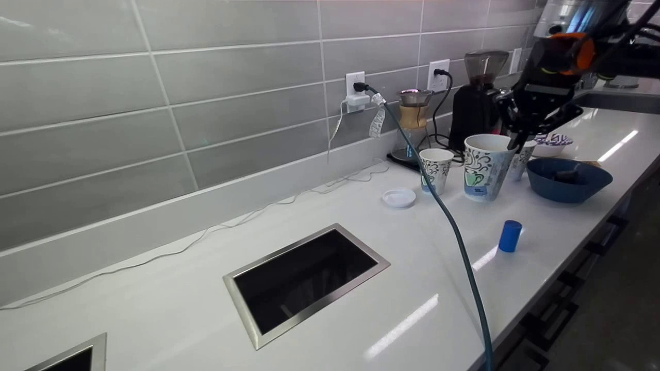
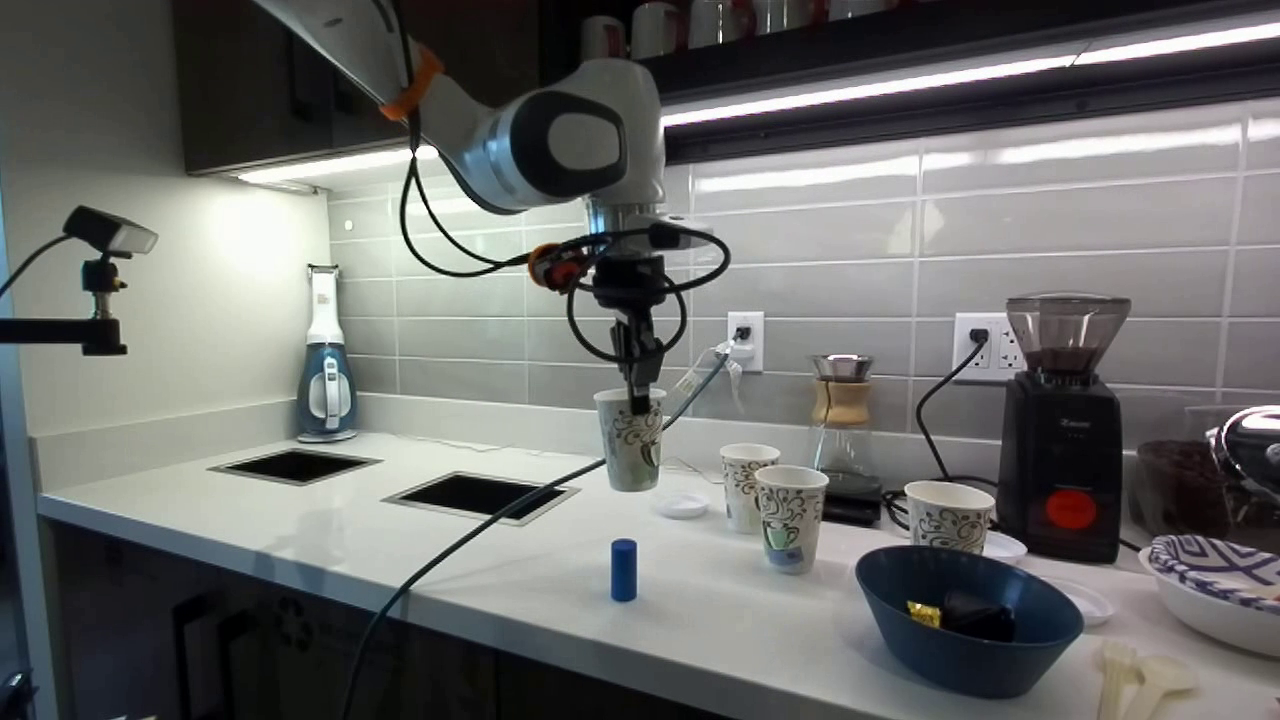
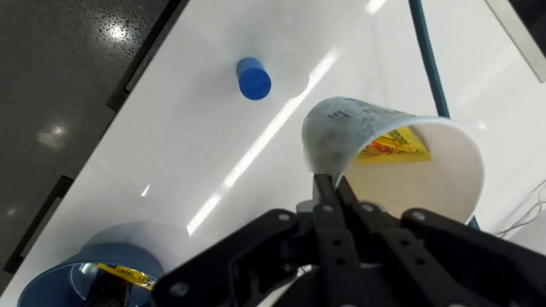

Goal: Pick up the coffee cup on the left and put it on top of the blue block.

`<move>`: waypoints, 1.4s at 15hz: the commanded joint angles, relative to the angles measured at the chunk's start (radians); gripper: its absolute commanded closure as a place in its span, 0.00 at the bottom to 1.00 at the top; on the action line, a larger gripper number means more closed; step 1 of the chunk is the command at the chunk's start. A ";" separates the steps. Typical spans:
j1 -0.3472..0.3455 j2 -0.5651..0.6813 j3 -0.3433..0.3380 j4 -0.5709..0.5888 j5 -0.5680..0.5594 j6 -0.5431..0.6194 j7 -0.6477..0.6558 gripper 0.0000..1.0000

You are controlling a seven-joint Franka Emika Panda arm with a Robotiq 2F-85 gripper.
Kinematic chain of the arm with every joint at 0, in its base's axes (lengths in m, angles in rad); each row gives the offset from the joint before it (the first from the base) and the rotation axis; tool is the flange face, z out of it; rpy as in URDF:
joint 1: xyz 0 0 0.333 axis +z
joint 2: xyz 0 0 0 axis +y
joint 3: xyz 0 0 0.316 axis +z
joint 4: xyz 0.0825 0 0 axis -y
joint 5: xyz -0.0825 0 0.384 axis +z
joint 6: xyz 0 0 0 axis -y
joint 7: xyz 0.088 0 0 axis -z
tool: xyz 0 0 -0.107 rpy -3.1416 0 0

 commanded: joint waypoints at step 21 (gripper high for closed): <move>-0.061 -0.132 -0.036 -0.177 0.020 0.021 -0.002 0.99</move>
